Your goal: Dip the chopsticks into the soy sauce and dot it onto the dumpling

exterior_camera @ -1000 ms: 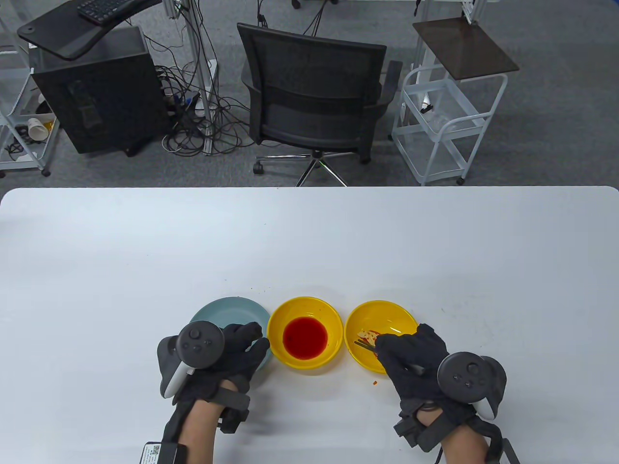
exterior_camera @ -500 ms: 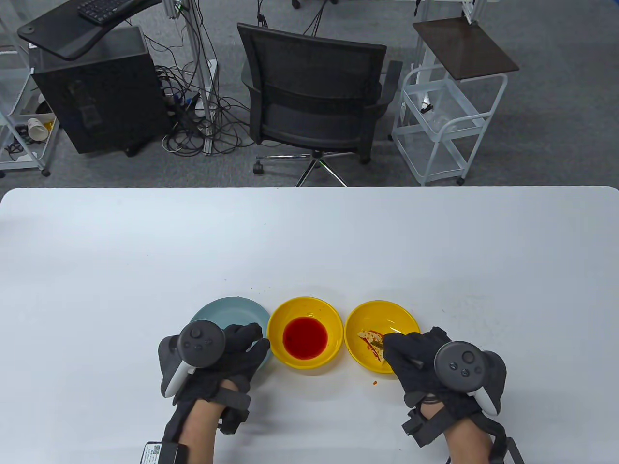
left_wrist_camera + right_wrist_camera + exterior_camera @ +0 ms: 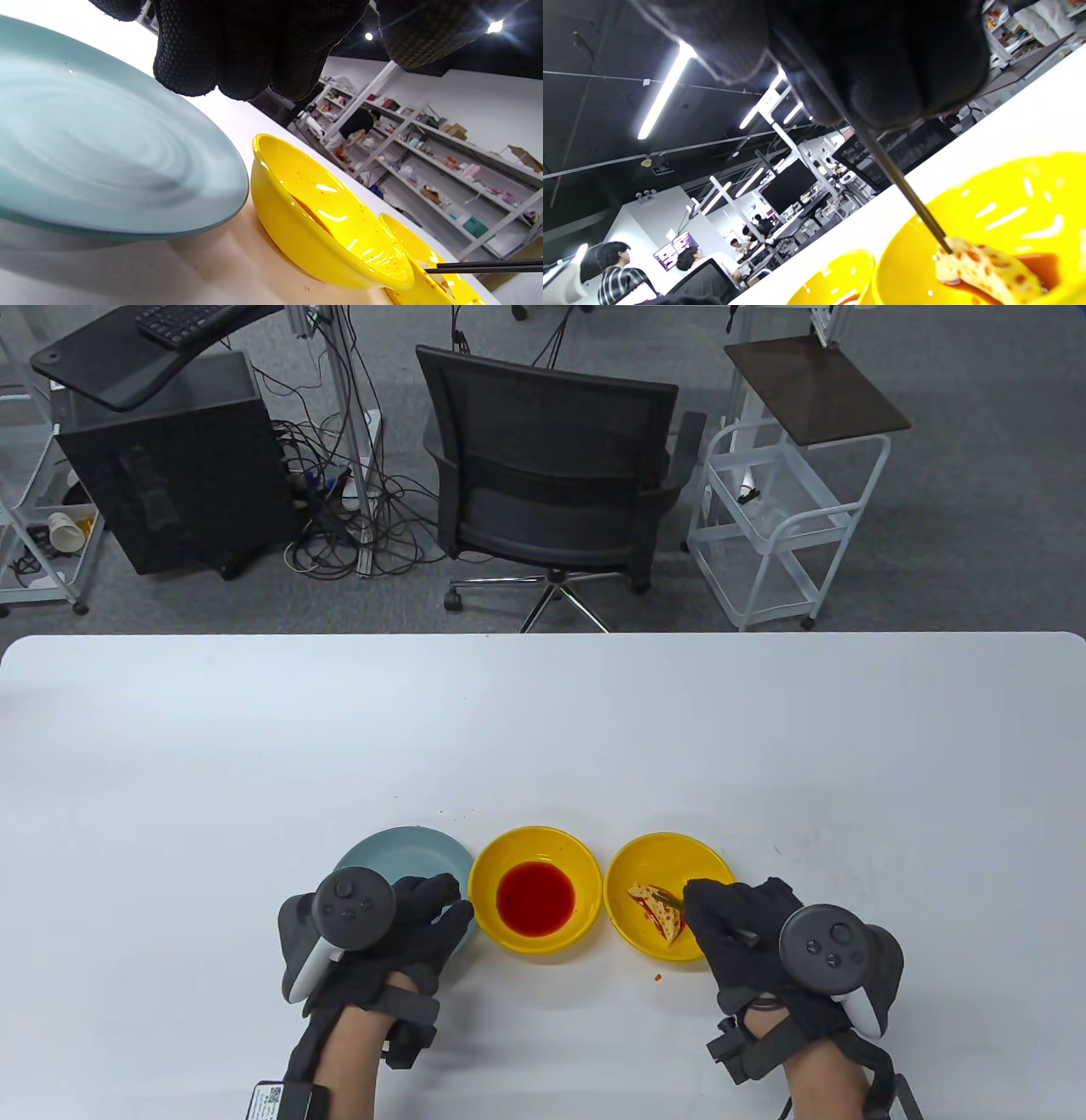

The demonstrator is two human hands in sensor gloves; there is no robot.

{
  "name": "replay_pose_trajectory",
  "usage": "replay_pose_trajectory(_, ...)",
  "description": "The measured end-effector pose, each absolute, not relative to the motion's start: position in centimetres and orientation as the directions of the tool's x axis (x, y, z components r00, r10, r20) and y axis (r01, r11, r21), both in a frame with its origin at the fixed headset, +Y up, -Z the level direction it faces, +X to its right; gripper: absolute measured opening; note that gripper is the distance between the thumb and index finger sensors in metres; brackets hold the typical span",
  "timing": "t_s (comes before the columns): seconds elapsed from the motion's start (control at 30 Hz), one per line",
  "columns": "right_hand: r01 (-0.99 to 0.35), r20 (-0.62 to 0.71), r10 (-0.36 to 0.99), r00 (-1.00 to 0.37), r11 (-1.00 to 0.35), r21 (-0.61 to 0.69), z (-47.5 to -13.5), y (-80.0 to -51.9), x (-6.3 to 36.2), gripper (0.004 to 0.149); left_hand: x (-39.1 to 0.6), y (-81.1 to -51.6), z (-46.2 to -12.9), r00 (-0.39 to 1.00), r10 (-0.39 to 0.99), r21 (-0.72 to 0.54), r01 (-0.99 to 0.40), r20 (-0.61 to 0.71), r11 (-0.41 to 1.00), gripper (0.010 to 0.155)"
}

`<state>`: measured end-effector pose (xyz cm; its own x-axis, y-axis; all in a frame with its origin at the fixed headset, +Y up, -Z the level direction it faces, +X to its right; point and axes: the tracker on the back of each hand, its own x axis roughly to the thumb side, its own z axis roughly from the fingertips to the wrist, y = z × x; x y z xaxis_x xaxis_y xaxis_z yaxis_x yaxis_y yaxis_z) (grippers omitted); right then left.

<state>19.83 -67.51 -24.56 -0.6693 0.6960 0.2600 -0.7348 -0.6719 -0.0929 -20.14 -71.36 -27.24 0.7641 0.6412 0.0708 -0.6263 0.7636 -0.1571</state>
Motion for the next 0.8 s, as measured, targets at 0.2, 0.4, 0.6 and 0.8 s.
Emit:
replay_pose_trajectory(0.2, -0.779, 0.324, 0.721, -0.613, -0.62, -0.095, -24.3, -67.1, 19.8, 0.056, -20.1, -71.4, -27.3, 0.765, 0.64, -0.162, -0.625, 0.07, 0.764, 0.069)
replay_pose_trajectory(0.4, -0.775, 0.462, 0.669, -0.583, -0.628, -0.069, -23.7, -67.3, 17.4, 0.053, -20.1, -71.4, -27.3, 0.766, 0.639, -0.167, -0.623, 0.069, 0.764, 0.069)
replay_pose_trajectory(0.6, -0.692, 0.549, 0.562, -0.619, -0.721, -0.042, -23.1, -68.1, 14.3, 0.048, -20.1, -71.5, -27.3, 0.768, 0.638, -0.176, -0.621, 0.061, 0.764, 0.069)
replay_pose_trajectory(0.8, -0.634, 0.554, 0.54, -0.634, -0.772, 0.028, -23.3, -69.2, 13.0, 0.05, -20.0, -71.6, -27.3, 0.769, 0.638, -0.206, -0.618, 0.042, 0.759, 0.07)
